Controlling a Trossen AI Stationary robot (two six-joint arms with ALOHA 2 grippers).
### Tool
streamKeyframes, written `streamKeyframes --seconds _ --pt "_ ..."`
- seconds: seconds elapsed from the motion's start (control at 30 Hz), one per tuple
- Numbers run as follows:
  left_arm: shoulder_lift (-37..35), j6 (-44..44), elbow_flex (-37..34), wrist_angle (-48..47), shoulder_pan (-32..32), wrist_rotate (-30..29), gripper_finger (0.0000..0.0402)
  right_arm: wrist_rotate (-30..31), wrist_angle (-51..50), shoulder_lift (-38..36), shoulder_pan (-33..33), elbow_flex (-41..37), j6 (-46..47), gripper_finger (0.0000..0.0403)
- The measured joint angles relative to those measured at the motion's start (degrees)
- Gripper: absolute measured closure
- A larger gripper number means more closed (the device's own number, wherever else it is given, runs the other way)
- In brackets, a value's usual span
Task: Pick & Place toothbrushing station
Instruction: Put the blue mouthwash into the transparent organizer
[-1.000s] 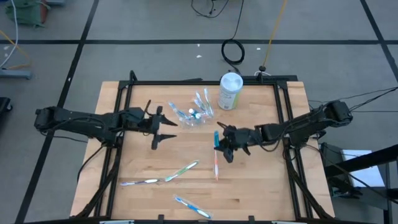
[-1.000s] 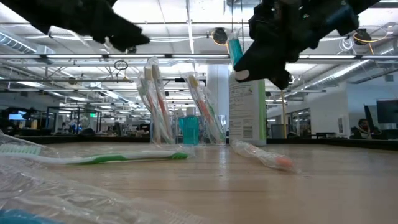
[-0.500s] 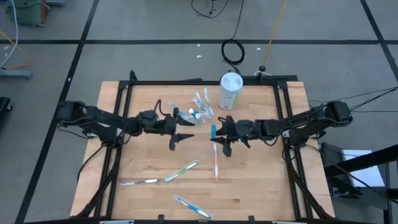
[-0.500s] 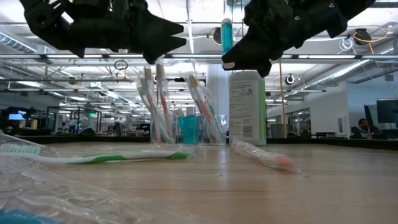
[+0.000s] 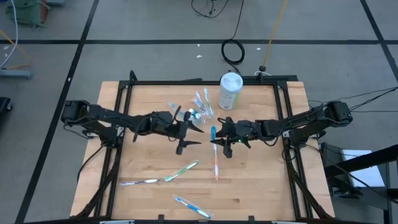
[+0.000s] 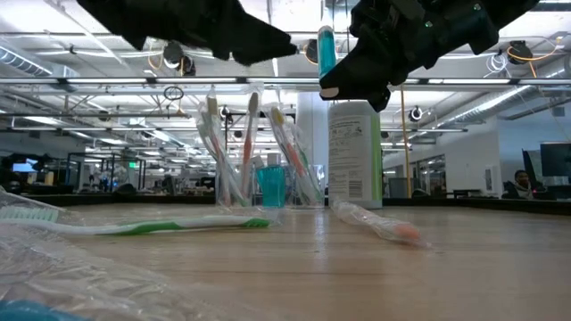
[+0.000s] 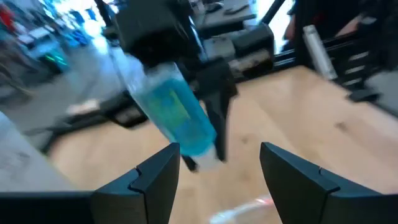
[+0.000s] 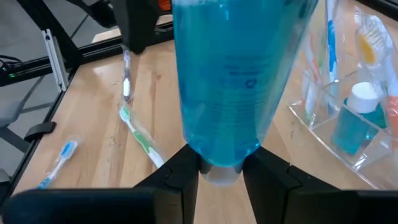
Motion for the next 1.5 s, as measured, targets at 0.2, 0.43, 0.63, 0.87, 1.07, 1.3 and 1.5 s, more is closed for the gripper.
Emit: streamKeyframes --seconds 0.2,0.43,0.63,0.87,1.07,1.3,1.5 --pt "-0.7 11.4 1.9 -2.7 -4.8 -8.4 0.0172 0.0 -0.4 0.0 0.2 0.0 0.3 0.0303" --pt "-0.7 43.7 1.8 -8.4 -12.4 -16.4 0.0172 0.2 -0.8 0.0 0.3 0.0 7.5 0.0303" --pt "1.3 70.9 3.8 -11.5 -17.0 -34.0 0.0172 0.2 -2.2 0.0 0.3 0.0 10.4 0.0303" --pt "12.2 77.7 15.4 -20.2 -16.5 -46.4 0.0172 0.2 -1.8 0.0 0.2 -0.1 10.3 0.0303" --pt "18.9 85.3 24.2 -20.4 -17.8 -53.8 0.0172 0.2 -1.6 0.0 0.2 -1.5 10.3 0.0303" --pt "19.7 90.6 26.9 -22.3 -18.1 -53.3 0.0172 0.2 -0.9 0.0 0.2 -2.1 11.2 0.0303" --pt "19.8 92.5 26.8 -24.6 -16.5 -52.7 0.0172 0.0 -0.9 0.0 0.2 -2.2 12.0 0.0303"
